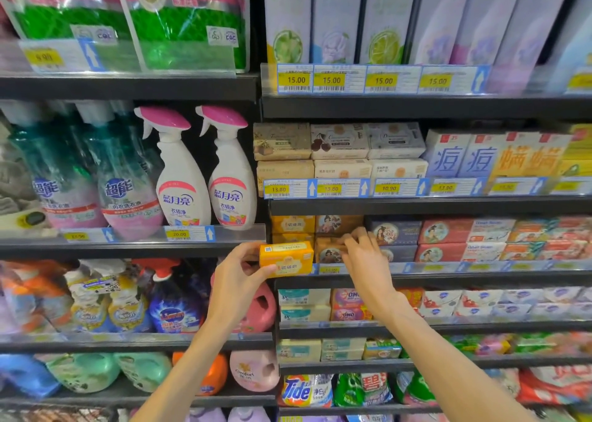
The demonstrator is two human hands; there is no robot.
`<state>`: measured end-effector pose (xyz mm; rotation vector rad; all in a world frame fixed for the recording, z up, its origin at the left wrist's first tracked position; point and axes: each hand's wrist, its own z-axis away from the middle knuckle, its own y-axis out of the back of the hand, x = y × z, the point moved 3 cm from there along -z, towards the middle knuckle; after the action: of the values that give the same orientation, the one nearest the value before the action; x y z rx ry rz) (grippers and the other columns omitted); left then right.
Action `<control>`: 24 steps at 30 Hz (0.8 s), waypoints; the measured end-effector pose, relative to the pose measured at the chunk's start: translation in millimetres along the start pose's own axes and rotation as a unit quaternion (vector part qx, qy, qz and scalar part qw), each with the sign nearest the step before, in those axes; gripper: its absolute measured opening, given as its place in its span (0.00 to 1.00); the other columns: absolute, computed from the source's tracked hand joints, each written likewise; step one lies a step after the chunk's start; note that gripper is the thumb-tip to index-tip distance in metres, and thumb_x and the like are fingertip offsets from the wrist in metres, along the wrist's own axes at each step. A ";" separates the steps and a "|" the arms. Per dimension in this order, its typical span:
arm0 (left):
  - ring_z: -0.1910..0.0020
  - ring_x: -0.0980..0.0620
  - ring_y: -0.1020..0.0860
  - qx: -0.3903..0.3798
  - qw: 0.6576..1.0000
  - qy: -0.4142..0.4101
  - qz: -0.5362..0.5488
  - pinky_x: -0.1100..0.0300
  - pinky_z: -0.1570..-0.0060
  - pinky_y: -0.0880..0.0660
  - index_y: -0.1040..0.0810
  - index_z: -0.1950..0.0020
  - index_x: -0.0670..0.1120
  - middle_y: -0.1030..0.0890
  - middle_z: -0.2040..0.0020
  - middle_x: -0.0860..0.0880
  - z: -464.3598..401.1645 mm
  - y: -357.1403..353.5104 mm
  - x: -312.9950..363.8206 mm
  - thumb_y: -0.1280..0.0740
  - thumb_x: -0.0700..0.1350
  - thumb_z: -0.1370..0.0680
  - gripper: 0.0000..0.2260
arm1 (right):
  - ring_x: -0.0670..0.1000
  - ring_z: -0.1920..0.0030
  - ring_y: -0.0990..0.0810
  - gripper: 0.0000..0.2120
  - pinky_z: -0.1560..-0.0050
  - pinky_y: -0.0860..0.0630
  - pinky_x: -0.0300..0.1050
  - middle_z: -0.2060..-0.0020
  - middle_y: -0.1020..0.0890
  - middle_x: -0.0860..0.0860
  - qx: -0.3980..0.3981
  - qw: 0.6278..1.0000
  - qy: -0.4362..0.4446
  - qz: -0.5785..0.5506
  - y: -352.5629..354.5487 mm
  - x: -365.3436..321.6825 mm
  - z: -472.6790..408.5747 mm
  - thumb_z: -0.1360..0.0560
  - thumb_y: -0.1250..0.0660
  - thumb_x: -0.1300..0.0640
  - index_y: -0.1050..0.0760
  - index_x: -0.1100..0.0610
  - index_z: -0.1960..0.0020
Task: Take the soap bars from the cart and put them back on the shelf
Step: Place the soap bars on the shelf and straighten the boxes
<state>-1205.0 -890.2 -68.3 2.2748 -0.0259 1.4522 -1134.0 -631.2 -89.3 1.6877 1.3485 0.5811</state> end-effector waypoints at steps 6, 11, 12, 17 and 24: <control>0.39 0.62 0.23 -0.033 0.997 -0.053 -0.037 0.63 0.41 0.22 0.24 0.31 0.55 0.21 0.39 0.59 -5.7 -22.4 21.7 0.26 0.45 0.23 0.21 | 0.53 0.41 0.24 0.10 0.49 0.18 0.48 0.41 0.26 0.52 -0.013 0.998 0.016 -0.054 4.1 7.3 4.9 0.22 0.32 0.58 0.22 0.54 0.41; 0.40 0.59 0.23 0.036 0.985 -0.065 -0.158 0.56 0.40 0.21 0.25 0.32 0.57 0.22 0.40 0.59 -17.1 -44.1 32.7 0.27 0.48 0.23 0.20 | 0.50 0.44 0.23 0.09 0.51 0.20 0.46 0.44 0.25 0.48 -0.004 0.994 0.015 -0.104 11.2 14.3 10.0 0.21 0.34 0.54 0.22 0.51 0.41; 0.40 0.58 0.23 0.051 0.979 -0.068 -0.183 0.57 0.40 0.22 0.25 0.31 0.56 0.22 0.40 0.58 -17.9 -47.4 34.3 0.27 0.47 0.23 0.20 | 0.50 0.45 0.23 0.09 0.51 0.20 0.45 0.44 0.25 0.48 0.000 0.993 0.017 -0.113 12.2 15.8 11.3 0.21 0.34 0.53 0.22 0.51 0.41; 0.40 0.52 0.22 0.059 0.955 -0.087 -0.277 0.55 0.43 0.22 0.23 0.34 0.51 0.21 0.37 0.53 -20.6 -58.4 35.3 0.28 0.43 0.22 0.17 | 0.47 0.44 0.24 0.10 0.49 0.21 0.44 0.45 0.25 0.45 0.004 0.988 0.020 -0.150 13.7 20.8 16.2 0.21 0.34 0.53 0.21 0.49 0.40; 0.45 0.44 0.19 0.014 0.919 -0.091 -0.384 0.51 0.51 0.21 0.25 0.35 0.46 0.24 0.37 0.47 -24.6 -56.7 41.9 0.29 0.41 0.22 0.16 | 0.47 0.45 0.24 0.12 0.47 0.22 0.44 0.46 0.24 0.46 -0.002 0.986 0.028 -0.167 8.1 25.7 19.0 0.21 0.32 0.54 0.21 0.48 0.39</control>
<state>-1193.4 -820.8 -43.2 2.0573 0.7494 0.8221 -1106.9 -613.7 -96.2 1.4070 1.6256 0.4371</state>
